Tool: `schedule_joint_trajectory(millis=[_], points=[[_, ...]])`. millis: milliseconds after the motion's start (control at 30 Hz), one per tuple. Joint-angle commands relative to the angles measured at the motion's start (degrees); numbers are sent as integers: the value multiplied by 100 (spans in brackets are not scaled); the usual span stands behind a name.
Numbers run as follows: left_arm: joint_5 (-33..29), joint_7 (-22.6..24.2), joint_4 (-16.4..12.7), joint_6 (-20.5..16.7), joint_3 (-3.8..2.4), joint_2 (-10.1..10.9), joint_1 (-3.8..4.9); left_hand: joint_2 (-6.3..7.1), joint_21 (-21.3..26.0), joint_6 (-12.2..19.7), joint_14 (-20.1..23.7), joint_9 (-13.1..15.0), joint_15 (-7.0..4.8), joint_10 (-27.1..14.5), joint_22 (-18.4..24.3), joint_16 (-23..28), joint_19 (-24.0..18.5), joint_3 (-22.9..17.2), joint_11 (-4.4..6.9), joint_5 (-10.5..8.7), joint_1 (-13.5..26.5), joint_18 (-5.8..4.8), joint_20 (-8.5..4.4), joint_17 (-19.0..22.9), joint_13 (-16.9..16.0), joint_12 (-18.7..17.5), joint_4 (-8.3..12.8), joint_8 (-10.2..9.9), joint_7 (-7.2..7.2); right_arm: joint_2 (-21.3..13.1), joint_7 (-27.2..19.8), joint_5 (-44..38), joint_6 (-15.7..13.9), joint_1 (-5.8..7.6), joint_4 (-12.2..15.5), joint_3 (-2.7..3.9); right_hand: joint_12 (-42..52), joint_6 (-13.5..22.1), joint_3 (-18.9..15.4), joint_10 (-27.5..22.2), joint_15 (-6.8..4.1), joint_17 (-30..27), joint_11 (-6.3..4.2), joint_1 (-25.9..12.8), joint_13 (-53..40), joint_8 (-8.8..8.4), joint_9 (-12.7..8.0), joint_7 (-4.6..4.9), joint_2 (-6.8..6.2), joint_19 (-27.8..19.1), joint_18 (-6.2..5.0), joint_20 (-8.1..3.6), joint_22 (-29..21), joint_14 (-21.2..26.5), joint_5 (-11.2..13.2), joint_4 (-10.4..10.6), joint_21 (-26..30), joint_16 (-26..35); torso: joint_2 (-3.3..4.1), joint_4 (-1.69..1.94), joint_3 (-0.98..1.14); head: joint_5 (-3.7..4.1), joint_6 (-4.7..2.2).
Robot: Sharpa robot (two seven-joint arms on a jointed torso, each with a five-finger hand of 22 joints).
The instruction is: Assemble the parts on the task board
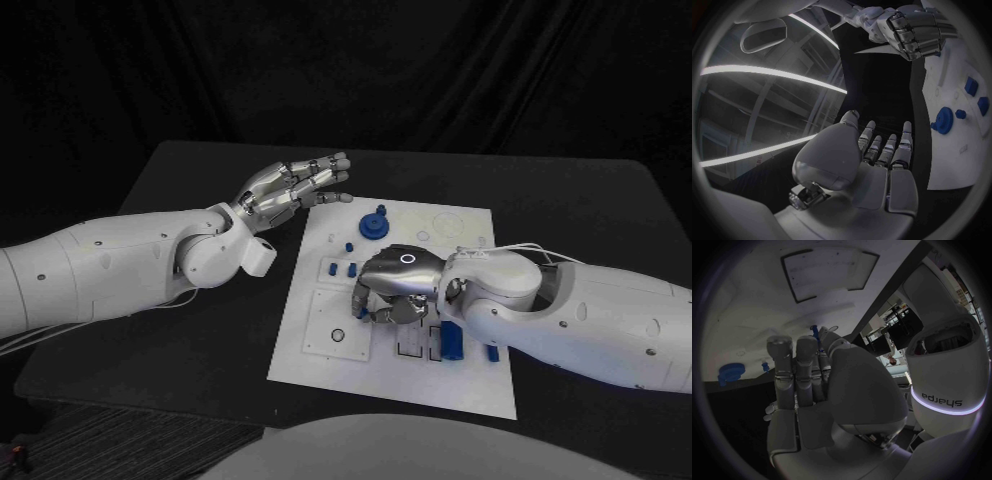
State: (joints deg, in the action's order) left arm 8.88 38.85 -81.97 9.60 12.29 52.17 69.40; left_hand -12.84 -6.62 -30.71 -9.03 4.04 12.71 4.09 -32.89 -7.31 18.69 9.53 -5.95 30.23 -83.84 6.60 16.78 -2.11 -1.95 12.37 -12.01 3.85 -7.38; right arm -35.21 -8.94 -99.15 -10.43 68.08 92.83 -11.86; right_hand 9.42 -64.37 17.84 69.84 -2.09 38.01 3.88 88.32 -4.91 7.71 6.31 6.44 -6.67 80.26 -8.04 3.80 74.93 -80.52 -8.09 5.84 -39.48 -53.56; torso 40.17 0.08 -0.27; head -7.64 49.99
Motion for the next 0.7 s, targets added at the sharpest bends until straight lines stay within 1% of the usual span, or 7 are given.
schedule_joint_trajectory(millis=[33,400,500,567,633,667,700], points=[[-41,450,1,92,-5,-18,-8,-68,22,-34,44,5,8,-27,7,-26,-11,-36,-30,-23,8,-97,-5,-3,-3,-4,0,29,-12,7,95,-34,69,-24,-3,-1,17,27,-14,177,0,-5,-134,54,-4,-22,-5,13,22,16,24,-8,306,-28,40,-11,20,28,2,5,-3,-6,1],[-42,437,30,119,-5,-43,-21,-81,24,-71,46,11,16,-32,12,-30,-11,-50,-35,-31,9,-103,-5,-4,-3,-6,-4,40,-17,52,116,-34,33,-43,-53,-1,-43,93,-16,108,25,-62,-100,15,11,-90,-20,39,7,-15,19,6,295,17,84,11,112,97,2,10,-6,-9,1],[-42,434,34,123,-5,-46,-25,-81,24,-71,46,11,16,-32,12,-30,-11,-50,-35,-31,9,-103,-5,-4,-3,-6,-4,40,-17,61,131,-34,57,-47,-68,-2,-109,181,-37,-3,64,-125,-54,-54,30,-161,-39,73,-27,-51,14,31,281,62,141,55,213,161,2,11,-6,-8,1],[-42,433,36,126,-5,-48,-27,-81,24,-71,46,11,16,-32,12,-30,-11,-50,-35,-31,9,-103,-5,-4,-3,-6,-4,40,-17,66,140,-34,68,-49,-78,-2,-192,284,-65,-168,115,-182,5,-131,58,-233,-61,118,-71,-97,5,61,257,114,206,105,347,217,3,12,-8,-11,1],[-42,432,39,129,-5,-50,-29,-81,24,-71,46,11,16,-32,12,-30,-11,-50,-35,-31,9,-103,-5,-4,-3,-6,-4,40,-17,69,146,-34,79,-51,-87,-2,-292,440,-97,-399,182,-228,89,-202,87,-332,-95,191,-130,-147,2,105,238,174,235,149,465,260,3,13,-8,-12,1],[-42,430,41,132,-5,-52,-30,-85,25,-79,48,13,19,-34,14,-31,-12,-55,-38,-33,8,-105,-5,-4,-2,-7,-5,43,-19,70,146,-34,80,-52,-93,-2,-361,572,-125,-598,222,-261,134,-239,100,-397,-123,200,-171,-190,-5,139,223,227,240,166,566,287,3,14,-7,-11,1],[-42,429,43,134,-5,-53,-31,-85,25,-79,48,13,19,-34,14,-31,-12,-55,-38,-33,8,-105,-5,-4,-2,-7,-5,43,-19,71,145,-34,77,-52,-96,-2,-379,689,-151,-714,240,-256,159,-263,92,-415,-145,178,-188,-211,-10,164,221,256,247,173,605,279,2,13,-7,-12,1]])
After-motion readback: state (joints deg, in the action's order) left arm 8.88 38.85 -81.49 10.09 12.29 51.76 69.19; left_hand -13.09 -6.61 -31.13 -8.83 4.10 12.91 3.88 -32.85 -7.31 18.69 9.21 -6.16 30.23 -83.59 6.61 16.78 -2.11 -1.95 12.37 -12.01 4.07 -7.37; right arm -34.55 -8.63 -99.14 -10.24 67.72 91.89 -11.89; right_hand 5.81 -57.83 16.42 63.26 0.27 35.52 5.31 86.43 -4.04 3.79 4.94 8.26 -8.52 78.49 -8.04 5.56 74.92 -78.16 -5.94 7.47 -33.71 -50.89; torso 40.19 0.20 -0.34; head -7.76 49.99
